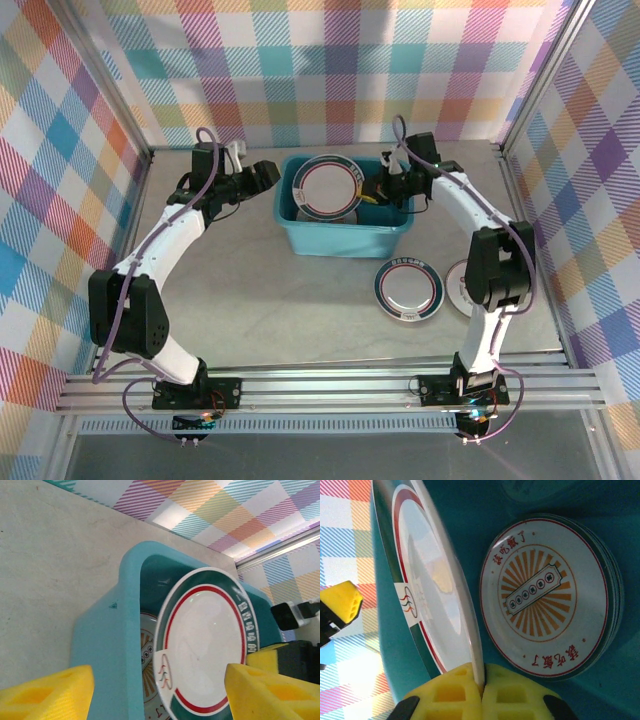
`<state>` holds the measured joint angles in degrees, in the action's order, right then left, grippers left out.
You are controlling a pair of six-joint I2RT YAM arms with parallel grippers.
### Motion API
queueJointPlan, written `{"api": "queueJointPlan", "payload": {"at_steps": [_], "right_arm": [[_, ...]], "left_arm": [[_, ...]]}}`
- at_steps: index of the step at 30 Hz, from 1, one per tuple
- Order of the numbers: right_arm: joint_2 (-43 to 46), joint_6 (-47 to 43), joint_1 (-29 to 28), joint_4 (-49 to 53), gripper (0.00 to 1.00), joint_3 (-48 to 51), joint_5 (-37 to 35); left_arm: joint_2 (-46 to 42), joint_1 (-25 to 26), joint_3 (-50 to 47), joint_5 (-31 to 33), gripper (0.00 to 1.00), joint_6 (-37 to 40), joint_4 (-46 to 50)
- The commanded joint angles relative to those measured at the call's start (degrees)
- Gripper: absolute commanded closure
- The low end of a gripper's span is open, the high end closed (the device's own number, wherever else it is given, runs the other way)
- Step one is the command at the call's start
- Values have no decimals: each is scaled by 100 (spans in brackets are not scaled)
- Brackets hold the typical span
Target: Place the plates into the plastic bin on the countertop
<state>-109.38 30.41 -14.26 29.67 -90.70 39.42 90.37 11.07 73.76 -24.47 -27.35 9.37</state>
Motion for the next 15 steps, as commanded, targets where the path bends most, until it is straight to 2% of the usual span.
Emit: {"api": "queueJointPlan", "payload": {"at_steps": [1,9,15], "right_arm": [[-153,-121,-58,-15,100,-268,117],[-607,-217,-128,209,100,-507,102],[-526,-242,-192,251,100,-251,-13]], "left_arm": [[179,-59,166,-108,30,94,50],[315,-69,270,-137,30,73,91],[328,-79,267,-67,30,96,144]]}}
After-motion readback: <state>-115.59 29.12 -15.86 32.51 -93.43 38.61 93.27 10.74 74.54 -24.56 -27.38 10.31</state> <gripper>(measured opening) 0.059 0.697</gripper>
